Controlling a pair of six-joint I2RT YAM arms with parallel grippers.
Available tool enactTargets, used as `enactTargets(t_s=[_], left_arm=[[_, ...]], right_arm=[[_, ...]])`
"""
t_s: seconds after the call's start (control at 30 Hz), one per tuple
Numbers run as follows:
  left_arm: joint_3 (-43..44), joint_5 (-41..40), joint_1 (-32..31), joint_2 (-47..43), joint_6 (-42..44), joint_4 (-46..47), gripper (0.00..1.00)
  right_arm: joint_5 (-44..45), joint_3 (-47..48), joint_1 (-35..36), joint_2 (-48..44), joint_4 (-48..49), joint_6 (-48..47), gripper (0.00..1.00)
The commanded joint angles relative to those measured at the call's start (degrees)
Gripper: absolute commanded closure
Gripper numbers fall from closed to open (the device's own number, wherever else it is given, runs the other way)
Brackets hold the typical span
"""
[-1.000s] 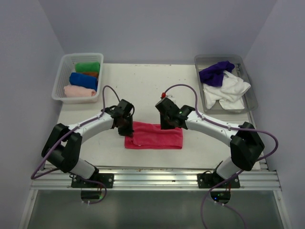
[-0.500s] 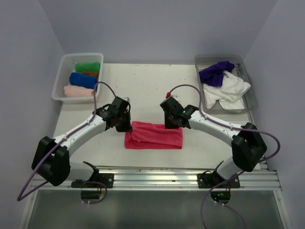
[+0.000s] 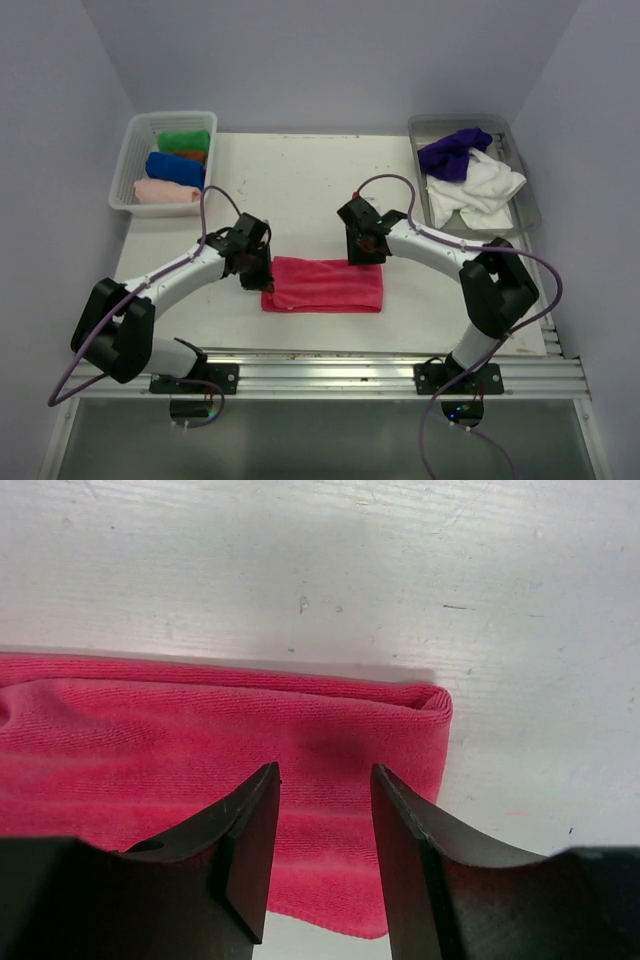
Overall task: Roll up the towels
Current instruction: Fold the towel
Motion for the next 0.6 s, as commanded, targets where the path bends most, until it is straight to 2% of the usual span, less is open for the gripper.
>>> enactTargets(t_s=[0.0,0.17,0.2,0.27,0.3,0.37,0.57], left_arm=[[-0.27,1.14,0.26,0.45,0.01,2.61,1.00],[-0.19,1.32,0.17,0.71,0.01,2.88,1.00],[-0.19,1.32,0.25,0.63,0.01,2.88,1.00],[-0.10,1.32,0.26,0.71,0.01,2.79,1.00],[-0.01,1.32,0.26,0.63,0.01,2.62,1.00],[-0.01,1.32,0.26,0.45,0.01,2.44,1.00],[0.52,1.58,0.17,-0.34,0.44,1.48,1.00]], right_arm=[[2.52,2.95,-0.68,2.03,-1.10,-2.22,0.53],[2.88,4.71,-0.94,5.46,-1.10,-3.28,0.53],[2.88,4.97,-1.29,5.90,-0.92,-3.37,0.57],[2.97,5.15,-1.64,6.87,-0.66,-3.28,0.70],[2.97,4.97,-1.73,6.96,-0.40,-3.19,0.86],[2.97,4.62,-1.99,6.87,0.04,-3.02,1.00],[4.81,3.75,-2.61,3.98,-0.22,-3.19,1.00]])
